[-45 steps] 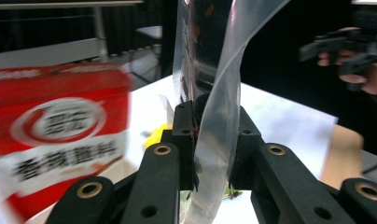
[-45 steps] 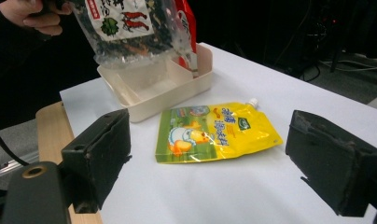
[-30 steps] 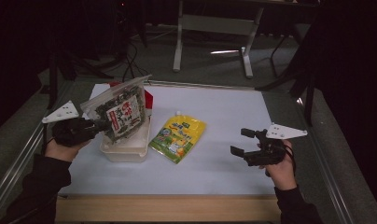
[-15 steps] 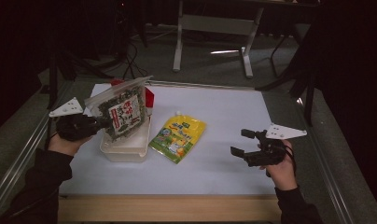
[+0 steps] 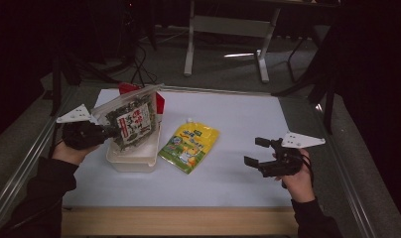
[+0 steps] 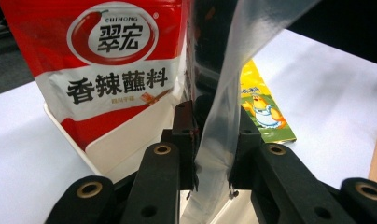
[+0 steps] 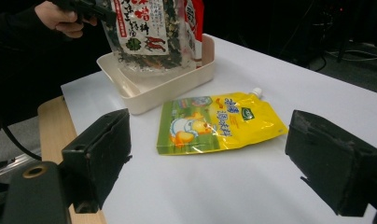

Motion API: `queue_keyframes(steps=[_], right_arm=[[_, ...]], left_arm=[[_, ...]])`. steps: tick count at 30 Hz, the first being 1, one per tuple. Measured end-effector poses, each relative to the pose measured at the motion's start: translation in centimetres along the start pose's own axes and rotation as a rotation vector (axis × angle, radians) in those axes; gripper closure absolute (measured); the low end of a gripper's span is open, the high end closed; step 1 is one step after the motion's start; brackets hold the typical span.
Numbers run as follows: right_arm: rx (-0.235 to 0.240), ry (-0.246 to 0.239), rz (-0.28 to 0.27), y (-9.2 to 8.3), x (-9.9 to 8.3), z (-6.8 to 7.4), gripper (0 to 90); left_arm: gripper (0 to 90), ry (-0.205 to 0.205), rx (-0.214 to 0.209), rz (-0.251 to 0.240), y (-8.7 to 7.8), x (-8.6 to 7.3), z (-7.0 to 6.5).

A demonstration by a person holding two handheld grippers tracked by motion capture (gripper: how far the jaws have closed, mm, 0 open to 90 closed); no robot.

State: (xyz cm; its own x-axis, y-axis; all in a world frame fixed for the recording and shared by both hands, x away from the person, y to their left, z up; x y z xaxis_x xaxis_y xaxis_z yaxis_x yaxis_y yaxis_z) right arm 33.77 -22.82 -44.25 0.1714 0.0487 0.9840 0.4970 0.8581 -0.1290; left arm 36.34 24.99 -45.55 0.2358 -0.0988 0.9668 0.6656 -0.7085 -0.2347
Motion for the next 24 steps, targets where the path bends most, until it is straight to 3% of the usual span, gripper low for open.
queue_keyframes(steps=[5, 11, 20, 24], right_arm=[[-0.001, -0.001, 0.0, 0.0, 0.0, 0.0, 13.9], [0.0, 0.001, -0.003, -0.1, 0.1, -0.1, 13.9], [0.003, 0.004, -0.002, -0.1, 0.1, 0.0, 14.0], [0.006, 0.002, 0.002, -0.1, 0.1, 0.0, 14.0]], left_arm=[[78.4, 0.004, -0.008, 0.006, 0.1, 0.1, 0.0], [78.3, 0.006, -0.031, -0.024, -0.9, 1.0, 0.2], [78.4, 0.069, -0.056, 0.051, -0.8, 1.5, -0.1], [78.3, 0.068, -0.046, 0.075, 0.0, 0.9, 0.2]])
Point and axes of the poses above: each handheld gripper's, and its own axes: y roughly forward along the jaws, x roughly out of its top, z roughly to its left, the point moved 6 cm from there along y, roughly forward along the jaws, and after that the axes turned 14 degrees about -z, right-handed, at the moved point
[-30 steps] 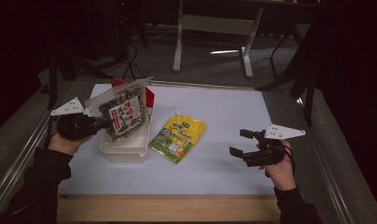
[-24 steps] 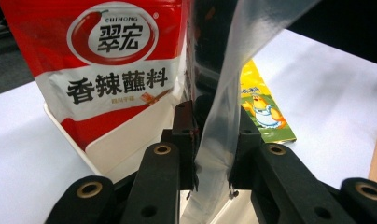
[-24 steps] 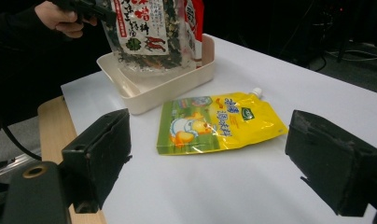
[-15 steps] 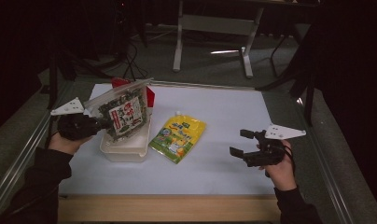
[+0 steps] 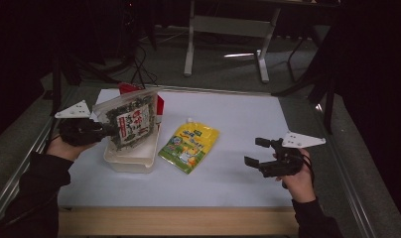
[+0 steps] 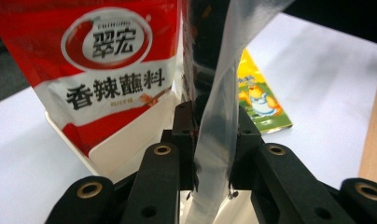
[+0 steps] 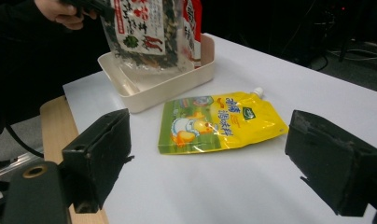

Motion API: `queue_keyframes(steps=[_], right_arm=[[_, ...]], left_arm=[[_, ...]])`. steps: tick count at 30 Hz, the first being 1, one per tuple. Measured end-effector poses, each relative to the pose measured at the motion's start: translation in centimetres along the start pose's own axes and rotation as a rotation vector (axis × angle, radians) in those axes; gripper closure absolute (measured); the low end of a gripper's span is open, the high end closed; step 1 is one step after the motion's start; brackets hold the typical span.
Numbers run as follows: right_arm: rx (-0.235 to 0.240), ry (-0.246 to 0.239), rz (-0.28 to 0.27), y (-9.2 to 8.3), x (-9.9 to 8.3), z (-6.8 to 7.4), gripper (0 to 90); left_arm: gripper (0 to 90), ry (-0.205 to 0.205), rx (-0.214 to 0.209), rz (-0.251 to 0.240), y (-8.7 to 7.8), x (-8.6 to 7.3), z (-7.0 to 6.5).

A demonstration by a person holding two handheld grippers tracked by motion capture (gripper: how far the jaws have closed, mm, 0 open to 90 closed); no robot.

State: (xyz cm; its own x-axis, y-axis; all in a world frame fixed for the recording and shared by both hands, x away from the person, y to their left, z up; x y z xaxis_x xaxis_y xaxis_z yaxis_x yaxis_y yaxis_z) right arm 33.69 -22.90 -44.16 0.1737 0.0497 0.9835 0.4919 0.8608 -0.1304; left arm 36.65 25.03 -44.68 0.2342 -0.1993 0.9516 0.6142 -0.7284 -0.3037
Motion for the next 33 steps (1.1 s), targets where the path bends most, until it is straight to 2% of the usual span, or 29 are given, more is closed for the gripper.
queue_keyframes(steps=[2, 8, 10, 14, 19, 23, 25, 28, 30, 33], right_arm=[[0.0, 0.001, -0.002, 0.0, 0.0, 0.0, 14.0], [0.001, 0.005, 0.003, -0.1, -0.2, -0.1, 14.0], [0.001, 0.006, 0.005, -0.1, -0.3, 0.0, 14.0], [0.002, 0.004, 0.007, -0.1, -0.3, 0.1, 14.0], [0.003, 0.002, 0.01, -0.1, -0.4, 0.1, 14.0], [0.005, -0.006, 0.017, 0.0, -0.5, 0.3, 14.0], [0.006, -0.006, 0.019, -0.1, -0.5, 0.3, 14.0], [0.006, -0.005, 0.019, 0.0, -0.5, 0.4, 14.0], [0.007, -0.005, 0.023, 0.0, -0.6, 0.4, 14.0], [0.009, -0.009, 0.026, 0.1, -0.7, 0.4, 14.0]], left_arm=[[78.3, -0.011, -0.003, 0.003, 0.3, -0.4, 0.2], [78.3, -0.05, -0.003, -0.051, 0.5, -1.1, 0.9], [78.3, -0.052, 0.003, -0.067, 0.5, -1.3, 1.0], [78.3, -0.045, 0.004, -0.02, 1.4, -3.1, 1.0], [77.9, -0.126, 0.012, -0.082, 1.0, -4.0, 2.1], [76.9, -0.152, 0.025, -0.105, 0.9, -4.2, 2.6], [74.7, -0.141, 0.049, -0.106, 0.9, -4.2, 2.7], [66.5, -0.13, 0.107, -0.095, 0.9, -4.5, 3.0], [56.8, -0.143, 0.127, -0.098, 0.8, -4.8, 3.1], [51.4, -0.157, 0.167, -0.107, 0.8, -5.1, 3.4]])
Point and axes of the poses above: each handheld gripper's, and its own axes: y roughly forward along the jaws, x roughly out of its top, z roughly to its left, the point moved 6 cm from there along y, roughly forward along the jaws, and after that the axes turned 14 degrees about -z, right-handed, at the moved point
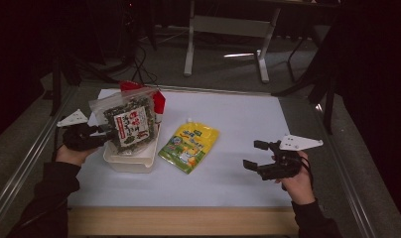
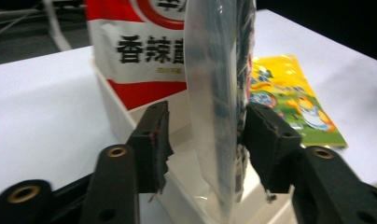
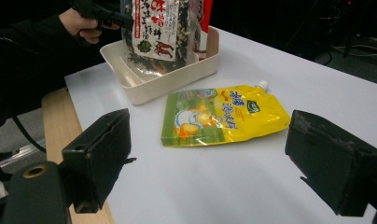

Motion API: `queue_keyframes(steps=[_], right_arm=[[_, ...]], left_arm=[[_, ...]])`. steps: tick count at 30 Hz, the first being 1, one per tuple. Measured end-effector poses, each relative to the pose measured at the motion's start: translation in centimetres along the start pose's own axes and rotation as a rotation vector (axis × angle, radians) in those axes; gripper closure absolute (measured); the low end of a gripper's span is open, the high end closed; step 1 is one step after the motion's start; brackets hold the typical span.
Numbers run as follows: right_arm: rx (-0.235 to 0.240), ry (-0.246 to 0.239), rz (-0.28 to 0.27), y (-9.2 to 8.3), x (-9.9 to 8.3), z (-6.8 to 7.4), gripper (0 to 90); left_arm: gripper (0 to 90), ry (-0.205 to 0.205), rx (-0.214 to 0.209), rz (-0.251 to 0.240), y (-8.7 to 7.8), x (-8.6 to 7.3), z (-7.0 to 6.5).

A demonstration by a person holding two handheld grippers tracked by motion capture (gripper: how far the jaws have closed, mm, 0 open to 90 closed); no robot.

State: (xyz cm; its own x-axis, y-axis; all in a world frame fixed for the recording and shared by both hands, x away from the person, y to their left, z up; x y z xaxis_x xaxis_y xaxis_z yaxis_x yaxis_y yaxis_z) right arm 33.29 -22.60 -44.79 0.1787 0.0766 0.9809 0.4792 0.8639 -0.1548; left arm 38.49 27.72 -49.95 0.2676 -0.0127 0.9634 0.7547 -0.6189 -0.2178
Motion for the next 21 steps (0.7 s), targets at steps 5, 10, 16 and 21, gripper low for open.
queue_keyframes(steps=[5, 10, 16, 21], right_arm=[[0.017, -0.001, 0.008, 0.2, -0.1, 0.1, 15.9], [0.027, -0.016, -0.007, 0.3, -0.1, 0.2, 15.9], [0.014, -0.039, -0.008, 0.3, -0.1, -0.1, 16.0], [0.009, -0.042, -0.008, 0.3, -0.2, -0.3, 16.0]], left_arm=[[44.4, -0.005, 0.047, -0.016, 0.0, -0.1, 0.3], [35.3, 0.0, 0.072, -0.036, -0.3, 0.0, 0.0], [15.3, -0.003, 0.079, -0.038, -0.7, 0.0, -0.6], [9.2, -0.005, 0.105, -0.052, -1.3, 0.3, -1.2]])
Point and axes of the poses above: each handheld gripper's, and its own axes: y roughly forward along the jaws, x roughly out of its top, z roughly to its left, the point moved 6 cm from there along y, roughly forward along the jaws, and after that the axes turned 14 degrees about -z, right-handed, at the moved point
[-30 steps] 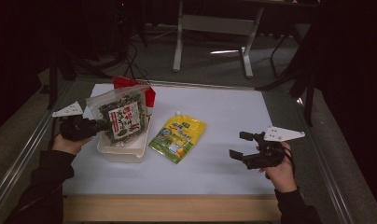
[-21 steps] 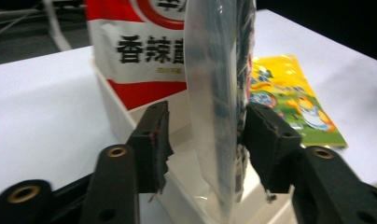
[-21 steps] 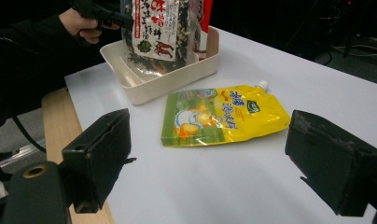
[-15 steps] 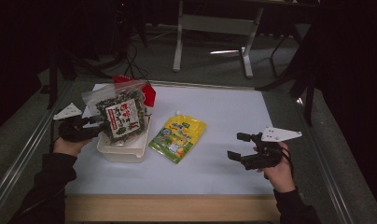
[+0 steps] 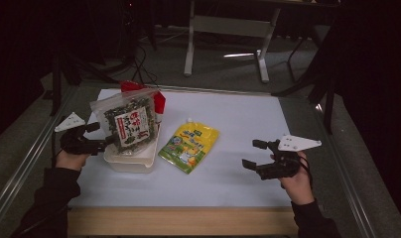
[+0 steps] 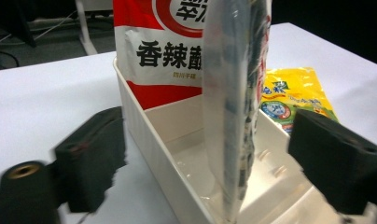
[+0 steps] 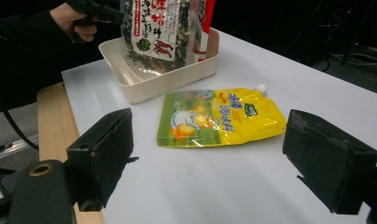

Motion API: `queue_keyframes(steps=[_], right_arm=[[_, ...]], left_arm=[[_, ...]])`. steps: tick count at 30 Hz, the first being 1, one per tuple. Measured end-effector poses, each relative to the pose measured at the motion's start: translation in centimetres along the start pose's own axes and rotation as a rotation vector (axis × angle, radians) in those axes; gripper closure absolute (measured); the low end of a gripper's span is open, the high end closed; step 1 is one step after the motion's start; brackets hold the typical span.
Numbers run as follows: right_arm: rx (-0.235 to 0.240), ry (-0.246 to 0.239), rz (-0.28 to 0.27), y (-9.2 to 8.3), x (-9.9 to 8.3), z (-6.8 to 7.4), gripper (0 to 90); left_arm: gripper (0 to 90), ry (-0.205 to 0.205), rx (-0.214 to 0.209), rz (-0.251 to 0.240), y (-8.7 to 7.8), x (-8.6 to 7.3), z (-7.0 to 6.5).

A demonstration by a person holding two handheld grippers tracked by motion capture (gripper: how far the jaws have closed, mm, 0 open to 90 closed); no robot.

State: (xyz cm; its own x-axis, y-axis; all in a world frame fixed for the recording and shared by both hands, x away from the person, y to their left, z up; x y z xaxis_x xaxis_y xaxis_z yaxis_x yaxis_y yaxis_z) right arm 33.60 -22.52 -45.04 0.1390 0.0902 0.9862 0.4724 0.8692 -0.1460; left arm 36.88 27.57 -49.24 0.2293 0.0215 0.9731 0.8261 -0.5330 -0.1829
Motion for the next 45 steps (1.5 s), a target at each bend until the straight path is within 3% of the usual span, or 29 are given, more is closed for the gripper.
queue_keyframes(steps=[3, 7, 12, 21, 25, 37, 45], right_arm=[[0.003, 0.011, -0.006, -0.1, 0.0, -0.1, 16.0], [-0.008, 0.008, -0.007, -0.2, 0.1, -0.2, 15.8], [-0.022, 0.01, 0.007, -0.1, -0.2, -0.2, 14.5], [-0.065, 0.062, 0.002, 0.1, -0.5, -0.5, 13.3], [-0.073, 0.052, 0.02, 0.7, -0.9, -0.4, 13.6], [-0.069, 0.011, 0.085, 4.0, -1.7, -0.6, 28.2], [-0.037, 0.013, 0.11, 7.3, -2.3, -0.5, 41.1]], left_arm=[[2.0, -0.01, -0.001, -0.008, -0.5, 0.0, -0.7], [1.3, 0.008, 0.003, -0.021, -1.3, -0.2, -1.7], [1.3, -0.006, -0.021, -0.059, -2.6, -0.4, -3.1], [1.3, 0.0, -0.12, -0.035, -4.5, -1.9, -7.4], [1.3, -0.002, -0.159, -0.043, -5.0, -1.9, -9.1], [1.4, 0.044, -0.304, -0.023, -3.8, -3.3, -14.8], [1.4, 0.046, -0.353, 0.002, -2.3, -5.3, -16.1]])
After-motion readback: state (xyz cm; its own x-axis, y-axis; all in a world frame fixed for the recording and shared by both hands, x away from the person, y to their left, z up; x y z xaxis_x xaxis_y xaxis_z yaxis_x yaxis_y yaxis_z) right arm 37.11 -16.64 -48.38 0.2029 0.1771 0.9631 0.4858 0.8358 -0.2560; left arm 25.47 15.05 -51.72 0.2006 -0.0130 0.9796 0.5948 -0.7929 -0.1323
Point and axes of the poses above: each handheld gripper's, and its own axes: y roughly forward along the jaws, x roughly out of its top, z roughly to its left, the point moved 6 cm from there along y, roughly forward along the jaws, and after that the axes turned 14 degrees about -z, right-handed, at the moved point
